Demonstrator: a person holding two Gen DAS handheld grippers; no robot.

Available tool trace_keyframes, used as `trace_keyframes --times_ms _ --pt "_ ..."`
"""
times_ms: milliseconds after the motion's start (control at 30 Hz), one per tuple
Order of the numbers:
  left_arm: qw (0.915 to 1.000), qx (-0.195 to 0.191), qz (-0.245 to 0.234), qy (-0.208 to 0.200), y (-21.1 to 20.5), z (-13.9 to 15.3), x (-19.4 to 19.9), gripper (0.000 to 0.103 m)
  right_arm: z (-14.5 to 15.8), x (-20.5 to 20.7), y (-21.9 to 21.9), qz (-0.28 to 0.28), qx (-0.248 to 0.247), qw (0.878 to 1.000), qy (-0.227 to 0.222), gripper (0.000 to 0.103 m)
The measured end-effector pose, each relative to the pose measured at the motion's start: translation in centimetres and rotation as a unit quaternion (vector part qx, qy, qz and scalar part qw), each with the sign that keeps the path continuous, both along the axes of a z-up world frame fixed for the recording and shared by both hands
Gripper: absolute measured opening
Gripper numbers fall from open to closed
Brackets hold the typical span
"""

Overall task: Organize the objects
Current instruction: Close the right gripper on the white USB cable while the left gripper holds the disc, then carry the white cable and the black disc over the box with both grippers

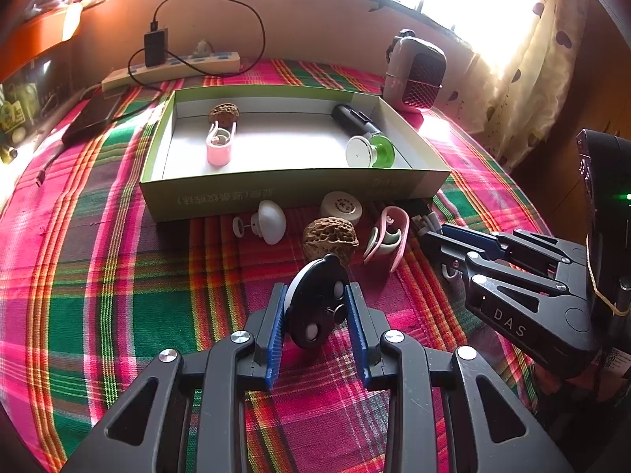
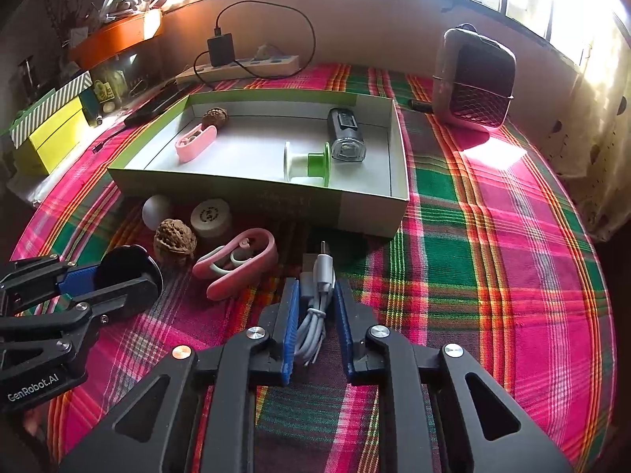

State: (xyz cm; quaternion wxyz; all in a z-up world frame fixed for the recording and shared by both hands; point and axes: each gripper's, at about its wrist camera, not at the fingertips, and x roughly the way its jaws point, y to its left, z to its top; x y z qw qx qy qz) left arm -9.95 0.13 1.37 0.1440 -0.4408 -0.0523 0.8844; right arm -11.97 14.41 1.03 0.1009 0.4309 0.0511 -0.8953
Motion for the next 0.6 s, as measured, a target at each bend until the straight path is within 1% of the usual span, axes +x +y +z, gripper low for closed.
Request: trace_keyframes --times_ms 600 --pt "1.0000 -0.002 0.000 0.002 0.28 -0.05 0.28 0.027 0.05 0.06 -0.11 0.002 0.004 1.000 0.001 0.019"
